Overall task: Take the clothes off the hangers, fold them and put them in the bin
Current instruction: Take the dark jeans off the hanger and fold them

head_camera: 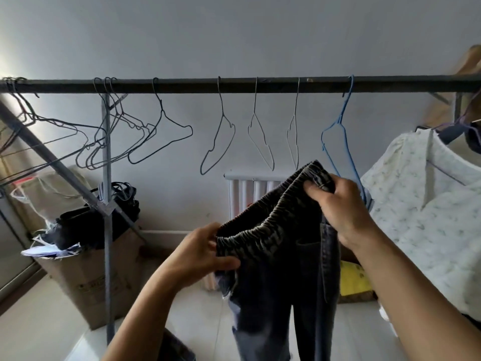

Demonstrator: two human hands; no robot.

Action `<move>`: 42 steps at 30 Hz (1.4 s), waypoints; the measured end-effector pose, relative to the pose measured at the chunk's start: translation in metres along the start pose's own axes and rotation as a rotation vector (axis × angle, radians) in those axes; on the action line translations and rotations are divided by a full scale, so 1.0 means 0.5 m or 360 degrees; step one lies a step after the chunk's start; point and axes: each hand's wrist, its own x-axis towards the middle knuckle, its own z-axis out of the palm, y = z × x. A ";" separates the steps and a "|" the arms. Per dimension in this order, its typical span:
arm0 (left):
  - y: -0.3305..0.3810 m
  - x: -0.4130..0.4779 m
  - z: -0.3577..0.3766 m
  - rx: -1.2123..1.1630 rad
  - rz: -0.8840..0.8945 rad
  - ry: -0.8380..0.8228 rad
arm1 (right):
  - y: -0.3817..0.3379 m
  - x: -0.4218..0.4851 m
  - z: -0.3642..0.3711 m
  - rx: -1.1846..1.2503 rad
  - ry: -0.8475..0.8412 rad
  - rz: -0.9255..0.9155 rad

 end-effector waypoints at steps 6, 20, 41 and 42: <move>0.021 -0.012 -0.006 -0.0836 0.0025 0.0352 | -0.005 -0.007 -0.038 0.0280 -0.0123 0.0050; 0.135 0.001 -0.044 -0.0894 -0.0047 0.0530 | 0.033 -0.067 -0.033 -0.0112 -0.0485 -0.0289; 0.076 0.009 0.010 -0.0116 -0.0301 0.0959 | 0.036 -0.073 0.061 -0.0548 0.0084 -0.0246; 0.081 0.009 0.021 -0.0108 -0.0285 0.1008 | 0.034 -0.079 0.070 -0.0531 0.0131 -0.0265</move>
